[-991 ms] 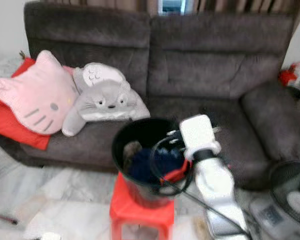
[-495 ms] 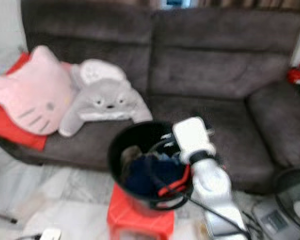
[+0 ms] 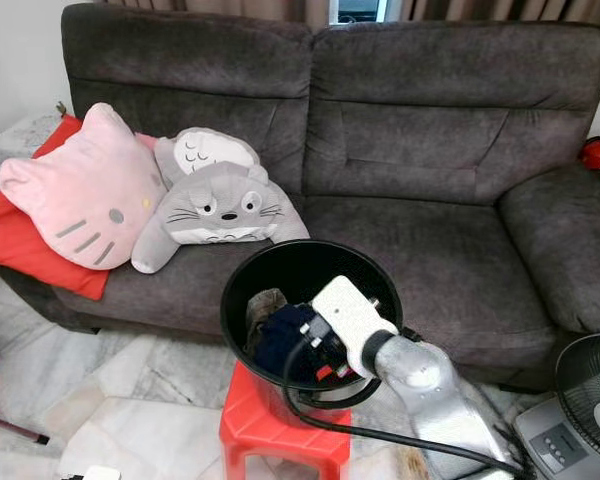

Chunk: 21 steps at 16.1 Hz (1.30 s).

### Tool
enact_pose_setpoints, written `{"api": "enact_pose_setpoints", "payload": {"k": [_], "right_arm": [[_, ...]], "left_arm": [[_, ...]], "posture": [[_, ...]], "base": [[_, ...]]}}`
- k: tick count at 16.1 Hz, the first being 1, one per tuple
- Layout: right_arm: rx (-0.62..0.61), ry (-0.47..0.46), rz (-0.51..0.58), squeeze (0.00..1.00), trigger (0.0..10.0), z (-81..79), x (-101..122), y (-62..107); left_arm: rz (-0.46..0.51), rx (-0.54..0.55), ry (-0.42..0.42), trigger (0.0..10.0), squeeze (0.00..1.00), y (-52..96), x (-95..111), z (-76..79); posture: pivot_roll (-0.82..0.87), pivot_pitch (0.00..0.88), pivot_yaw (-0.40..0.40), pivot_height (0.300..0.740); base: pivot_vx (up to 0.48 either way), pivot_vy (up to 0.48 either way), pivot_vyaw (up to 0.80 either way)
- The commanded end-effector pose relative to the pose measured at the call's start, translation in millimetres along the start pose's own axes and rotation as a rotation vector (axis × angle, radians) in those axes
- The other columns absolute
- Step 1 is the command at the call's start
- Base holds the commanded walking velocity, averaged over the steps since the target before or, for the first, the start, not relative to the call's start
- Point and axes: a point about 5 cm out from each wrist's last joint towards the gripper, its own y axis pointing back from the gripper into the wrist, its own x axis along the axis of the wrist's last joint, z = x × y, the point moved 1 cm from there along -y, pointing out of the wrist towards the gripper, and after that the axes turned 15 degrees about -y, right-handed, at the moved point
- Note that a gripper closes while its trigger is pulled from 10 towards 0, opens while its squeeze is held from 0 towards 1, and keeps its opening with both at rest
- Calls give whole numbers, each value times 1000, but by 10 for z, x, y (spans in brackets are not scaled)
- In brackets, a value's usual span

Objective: Hang hanger

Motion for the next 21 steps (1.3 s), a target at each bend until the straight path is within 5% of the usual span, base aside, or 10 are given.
{"api": "enact_pose_setpoints", "payload": {"k": [1, 3, 5, 7, 10, 15, 21], "right_arm": [[19, 15, 9, 0, 10000, -5, 93, 48], [2, -1, -60, 0, 10000, 57, 13, 63], [-43, -178, -52, 0, 10000, 119, -37, 21], [-33, -208, -50, 0, 10000, 111, -33, 18], [17, -479, -12, 0, 10000, 80, -77, -101], [-41, -429, -94, 0, 10000, 212, -218, -194], [33, -396, -122, 0, 10000, 199, -232, -274]], "left_arm": [[-11, -5, 6, 10000, 0, 3, -20, -5], [-11, -7, 6, 10000, 0, 2, -18, -4], [-11, -7, 7, 10000, 0, 2, -17, -6], [-11, -7, 6, 10000, 0, 2, -17, -6], [-10, -6, 5, 10000, 0, 2, -14, -11], [-11, -7, 2, 10000, 0, 3, -15, -14], [-10, -5, 3, 10000, 0, 1, -10, -12]], "posture": [[-30, 0, 14, 732], [-27, 0, 15, 732], [-31, 0, 18, 732], [-31, 0, 18, 732], [-26, 0, 20, 732], [-26, 0, 25, 732], [-23, 0, 25, 732]], "base": [[0, 0, 0], [0, 0, 0], [0, 0, 0], [0, 0, 0], [0, 0, 0], [0, 0, 0], [0, 0, 0]]}}
